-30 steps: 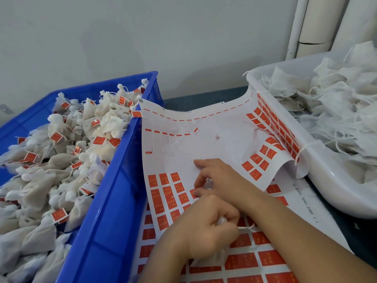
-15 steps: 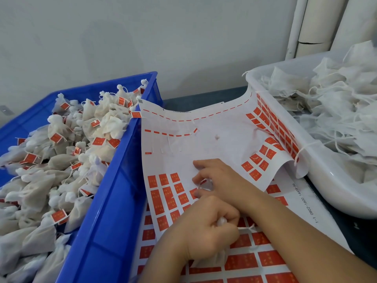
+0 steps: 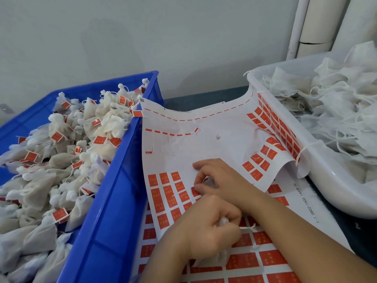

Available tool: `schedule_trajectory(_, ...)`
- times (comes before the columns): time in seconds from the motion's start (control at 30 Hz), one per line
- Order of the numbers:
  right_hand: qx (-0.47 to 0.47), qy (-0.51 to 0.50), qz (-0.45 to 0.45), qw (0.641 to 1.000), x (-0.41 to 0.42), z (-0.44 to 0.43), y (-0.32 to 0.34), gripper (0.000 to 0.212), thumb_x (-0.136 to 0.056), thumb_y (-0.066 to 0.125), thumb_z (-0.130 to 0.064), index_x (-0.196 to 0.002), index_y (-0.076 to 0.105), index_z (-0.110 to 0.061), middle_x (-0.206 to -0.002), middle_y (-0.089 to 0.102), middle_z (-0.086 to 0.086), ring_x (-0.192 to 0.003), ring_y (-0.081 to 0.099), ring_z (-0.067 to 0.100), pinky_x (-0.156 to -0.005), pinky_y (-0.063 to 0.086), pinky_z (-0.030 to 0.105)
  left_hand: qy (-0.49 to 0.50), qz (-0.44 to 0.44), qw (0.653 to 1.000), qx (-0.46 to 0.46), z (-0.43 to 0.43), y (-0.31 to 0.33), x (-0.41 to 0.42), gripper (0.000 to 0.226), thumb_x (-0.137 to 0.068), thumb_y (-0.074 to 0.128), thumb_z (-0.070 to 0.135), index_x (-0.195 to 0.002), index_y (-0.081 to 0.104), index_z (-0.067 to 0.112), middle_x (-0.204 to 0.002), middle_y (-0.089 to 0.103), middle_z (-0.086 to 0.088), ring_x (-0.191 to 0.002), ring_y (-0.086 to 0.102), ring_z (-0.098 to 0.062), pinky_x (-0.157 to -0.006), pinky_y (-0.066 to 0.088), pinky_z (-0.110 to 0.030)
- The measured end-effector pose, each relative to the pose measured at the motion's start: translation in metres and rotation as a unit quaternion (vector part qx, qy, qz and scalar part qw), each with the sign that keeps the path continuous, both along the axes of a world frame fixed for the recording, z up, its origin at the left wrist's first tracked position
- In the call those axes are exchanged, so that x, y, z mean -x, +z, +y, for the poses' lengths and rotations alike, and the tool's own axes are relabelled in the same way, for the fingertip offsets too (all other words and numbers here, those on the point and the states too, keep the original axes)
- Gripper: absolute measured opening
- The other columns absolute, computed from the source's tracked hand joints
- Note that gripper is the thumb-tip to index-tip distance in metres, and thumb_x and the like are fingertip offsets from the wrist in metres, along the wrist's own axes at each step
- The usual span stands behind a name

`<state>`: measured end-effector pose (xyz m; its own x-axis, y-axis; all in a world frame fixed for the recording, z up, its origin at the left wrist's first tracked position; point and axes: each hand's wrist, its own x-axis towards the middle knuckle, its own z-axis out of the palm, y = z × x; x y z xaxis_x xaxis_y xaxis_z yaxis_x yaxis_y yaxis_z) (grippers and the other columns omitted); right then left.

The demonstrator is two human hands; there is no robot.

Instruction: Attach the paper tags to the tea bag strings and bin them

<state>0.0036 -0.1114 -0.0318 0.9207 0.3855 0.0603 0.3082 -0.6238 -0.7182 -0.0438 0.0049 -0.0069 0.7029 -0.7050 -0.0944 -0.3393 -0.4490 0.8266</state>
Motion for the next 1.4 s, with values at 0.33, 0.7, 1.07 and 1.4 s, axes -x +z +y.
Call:
schedule_trajectory(0.33,-0.155,0.001,0.074,0.985,0.001,-0.004,0.009,0.02,-0.09,0.057,-0.017,-0.075,0.055,-0.03,-0.122,0.049,-0.02,-0.111,0.042,-0.004,-0.093,0.031,0.016,-0.001,-0.006,1.0,0.011,0.0,0.0,-0.001,0.025,-0.071,0.044,0.02,-0.047,0.042,0.028,-0.049,0.038,0.009,-0.051,0.038,-0.006,-0.052,0.032,-0.023)
schedule_trajectory(0.7,-0.397,-0.108,0.155,0.898,-0.008,-0.015,0.008,0.018,-0.093,0.049,-0.012,-0.092,0.066,-0.007,-0.102,0.07,-0.007,-0.092,0.065,0.003,-0.075,0.05,0.013,0.008,0.018,1.0,-0.007,0.0,-0.002,-0.001,0.027,-0.07,0.042,0.027,-0.044,0.048,0.033,-0.045,0.038,0.011,-0.051,0.041,-0.002,-0.05,0.033,-0.014)
schedule_trajectory(1.07,-0.607,-0.203,0.109,0.761,-0.007,-0.026,0.012,0.019,-0.06,0.069,-0.021,-0.077,0.067,-0.014,-0.079,0.073,0.004,-0.078,0.071,0.021,-0.067,0.058,0.028,0.172,-0.047,0.947,0.267,0.001,0.001,-0.01,0.012,-0.071,0.062,0.031,-0.064,0.071,0.028,-0.073,0.063,0.007,-0.073,0.058,-0.012,-0.067,0.049,-0.022)
schedule_trajectory(1.4,-0.548,-0.238,0.06,0.8,0.01,-0.03,0.031,0.028,-0.066,0.065,-0.035,-0.093,0.07,-0.027,-0.086,0.071,-0.018,-0.082,0.07,0.009,-0.063,0.056,0.021,0.434,-0.024,0.865,0.25,0.005,0.003,-0.018,0.022,-0.079,0.07,0.018,-0.064,0.073,0.034,-0.076,0.071,0.019,-0.075,0.067,-0.003,-0.052,0.048,-0.01)
